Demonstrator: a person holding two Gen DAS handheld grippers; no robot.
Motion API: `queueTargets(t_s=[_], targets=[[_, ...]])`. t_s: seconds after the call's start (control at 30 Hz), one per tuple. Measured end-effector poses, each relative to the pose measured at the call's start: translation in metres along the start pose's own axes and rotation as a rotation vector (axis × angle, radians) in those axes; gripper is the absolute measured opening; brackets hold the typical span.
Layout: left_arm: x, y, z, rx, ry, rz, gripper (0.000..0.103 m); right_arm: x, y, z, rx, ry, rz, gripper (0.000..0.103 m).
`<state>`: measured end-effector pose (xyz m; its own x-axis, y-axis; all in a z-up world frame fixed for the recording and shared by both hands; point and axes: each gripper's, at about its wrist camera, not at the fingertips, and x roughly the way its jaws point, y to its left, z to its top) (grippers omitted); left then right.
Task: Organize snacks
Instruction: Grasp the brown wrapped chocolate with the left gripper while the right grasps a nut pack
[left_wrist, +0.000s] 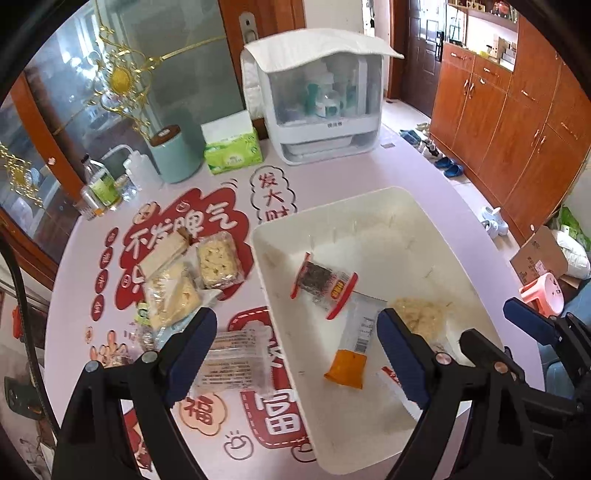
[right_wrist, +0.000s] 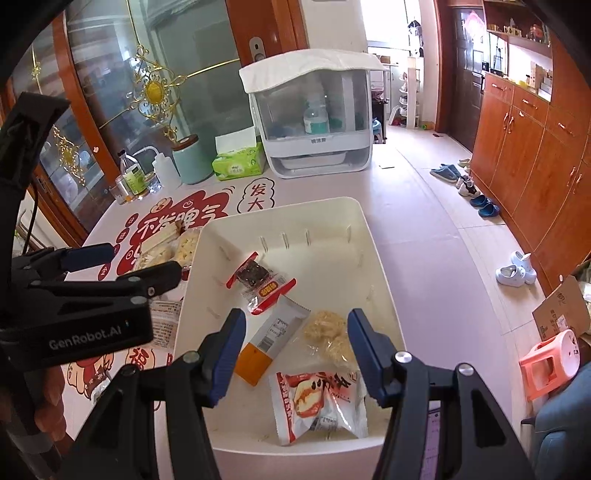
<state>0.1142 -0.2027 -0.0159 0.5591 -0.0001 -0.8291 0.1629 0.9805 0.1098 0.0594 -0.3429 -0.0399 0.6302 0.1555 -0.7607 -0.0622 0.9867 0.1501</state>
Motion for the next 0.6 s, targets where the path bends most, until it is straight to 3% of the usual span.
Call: queueTargets(t_s=[0.3, 0.6], targets=[[-0.029, 0.051, -0.018, -0.058, -0.053, 0.061, 0.088, -0.006, 0.024, -0.008, -0.018, 0.002, 0.004, 0.058], [-0.084, 0.167, -0.044, -0.196, -0.169, 0.199, 0.094, -0.016, 0.072, -0.011, -0.053, -0.025, 0.029, 0.058]])
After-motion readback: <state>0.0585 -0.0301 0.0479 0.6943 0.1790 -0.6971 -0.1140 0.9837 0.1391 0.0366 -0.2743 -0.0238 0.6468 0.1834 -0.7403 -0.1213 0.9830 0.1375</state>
